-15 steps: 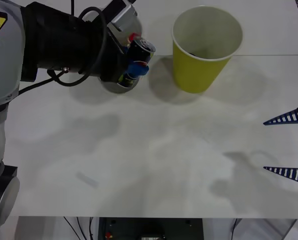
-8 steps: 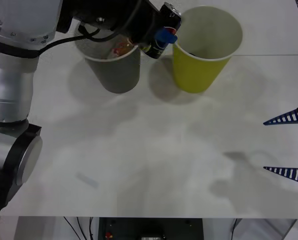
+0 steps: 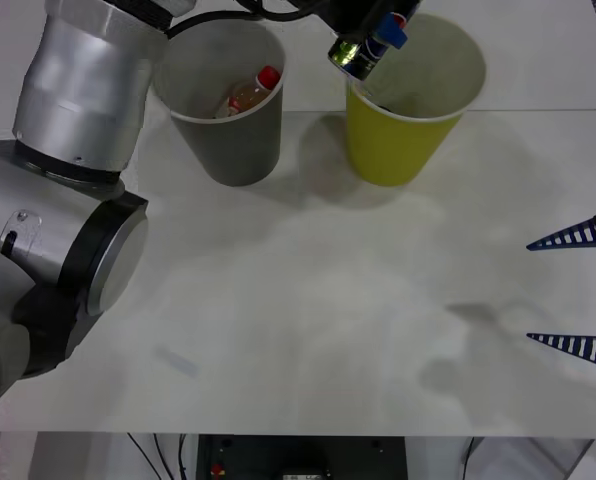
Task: Put the can into the green bin and the plastic bottle into the gray bin
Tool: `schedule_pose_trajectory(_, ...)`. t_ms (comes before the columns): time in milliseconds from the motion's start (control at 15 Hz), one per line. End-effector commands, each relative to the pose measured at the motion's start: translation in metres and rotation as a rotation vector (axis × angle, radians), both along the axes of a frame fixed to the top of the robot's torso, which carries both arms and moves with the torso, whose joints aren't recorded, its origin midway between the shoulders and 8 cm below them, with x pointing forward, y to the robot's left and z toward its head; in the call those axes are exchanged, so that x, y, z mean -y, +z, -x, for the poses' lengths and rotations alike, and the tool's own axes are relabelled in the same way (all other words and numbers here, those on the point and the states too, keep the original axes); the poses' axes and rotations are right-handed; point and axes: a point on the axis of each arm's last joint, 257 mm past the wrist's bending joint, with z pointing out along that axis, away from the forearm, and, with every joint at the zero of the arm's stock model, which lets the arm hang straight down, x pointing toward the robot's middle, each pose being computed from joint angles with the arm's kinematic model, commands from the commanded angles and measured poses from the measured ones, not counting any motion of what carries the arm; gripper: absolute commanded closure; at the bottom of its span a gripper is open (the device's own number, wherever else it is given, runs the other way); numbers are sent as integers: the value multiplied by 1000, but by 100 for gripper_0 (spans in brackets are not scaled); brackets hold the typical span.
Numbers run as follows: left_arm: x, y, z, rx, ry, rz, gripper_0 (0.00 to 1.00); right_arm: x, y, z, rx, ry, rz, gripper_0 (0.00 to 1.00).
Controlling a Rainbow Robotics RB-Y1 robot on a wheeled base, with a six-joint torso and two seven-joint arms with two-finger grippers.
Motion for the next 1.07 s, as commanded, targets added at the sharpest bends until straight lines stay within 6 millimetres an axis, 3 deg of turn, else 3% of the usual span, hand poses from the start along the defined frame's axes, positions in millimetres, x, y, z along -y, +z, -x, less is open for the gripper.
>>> schedule_pose_trajectory(67,23,5,-18,45,38,24,98,0,0,0,0,0,0,0)
schedule_pose_trajectory(400,48,-2,-49,93,60,110,98,0,0,0,0,0,0,0)
schedule_pose_trajectory(533,56,-11,-48,83,56,113,96,0,0,0,0,0,0,0)
schedule_pose_trajectory(600,58,-12,-47,81,53,112,90,0,0,0,0,0,0,0)
schedule_pose_trajectory(733,58,-12,-46,79,51,111,74,0,0,0,0,0,0,0)
schedule_pose_trajectory(800,58,-12,-47,80,53,111,50,0,0,0,0,0,0,0)
schedule_pose_trajectory(867,59,-12,-46,79,46,112,16,0,0,0,0,0,0,0)
schedule_pose_trajectory(933,60,-12,-45,81,37,111,0,0,0,0,0,0,0,0)
schedule_pose_trajectory(1067,53,-13,-40,67,22,87,0,0,0,0,0,0,0,0)
